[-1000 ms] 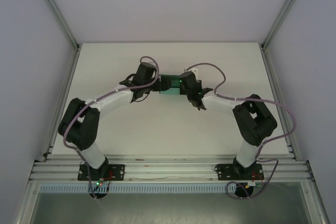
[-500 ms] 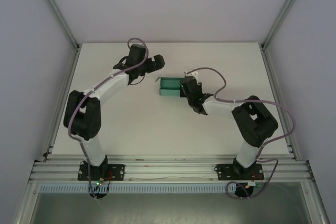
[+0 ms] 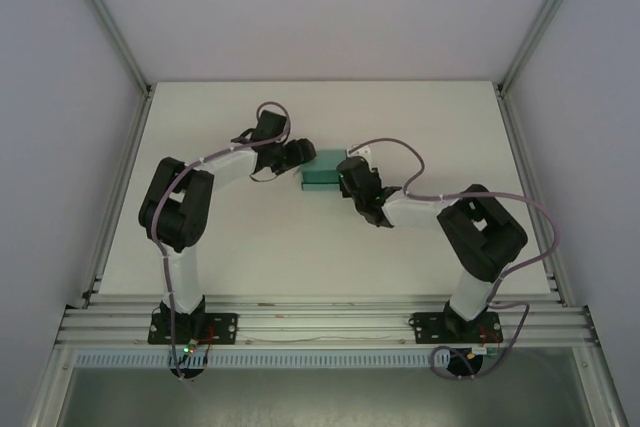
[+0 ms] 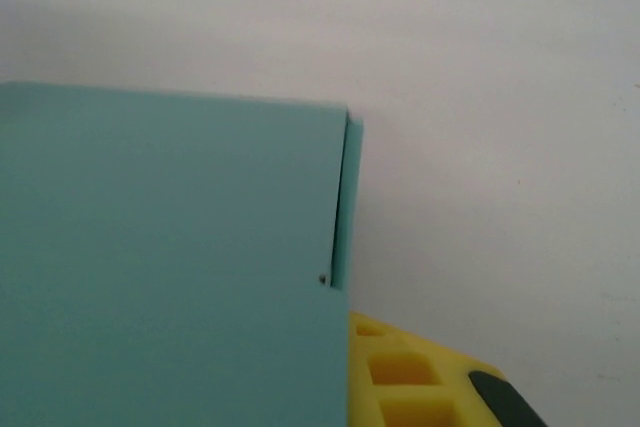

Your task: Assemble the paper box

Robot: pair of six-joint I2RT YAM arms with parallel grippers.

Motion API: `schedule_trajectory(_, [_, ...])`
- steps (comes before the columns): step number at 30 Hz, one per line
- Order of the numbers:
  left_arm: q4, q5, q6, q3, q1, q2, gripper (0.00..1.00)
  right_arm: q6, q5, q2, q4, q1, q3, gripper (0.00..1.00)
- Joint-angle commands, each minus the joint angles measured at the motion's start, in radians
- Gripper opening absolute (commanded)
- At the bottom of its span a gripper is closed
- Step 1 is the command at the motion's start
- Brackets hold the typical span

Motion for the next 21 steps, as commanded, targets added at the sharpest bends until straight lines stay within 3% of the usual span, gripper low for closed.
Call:
schedule_trajectory(1, [0.069,0.036,-0.021,-0.049,-0.017,-0.004,0.68,0.005,0.057,-0.009,-0.059,0.022,-0.02,0.16])
schedule_trajectory(13, [0.111,0.042,-0.015,-0.089,-0.027,0.034,0.57,0.114,-0.026,-0.208,-0.12,0.032,-0.168,0.42])
schedule_trajectory(21, [0.147,0.059,-0.006,-0.096,-0.015,0.058,0.52,0.144,-0.033,-0.317,-0.257,0.019,-0.224,0.7])
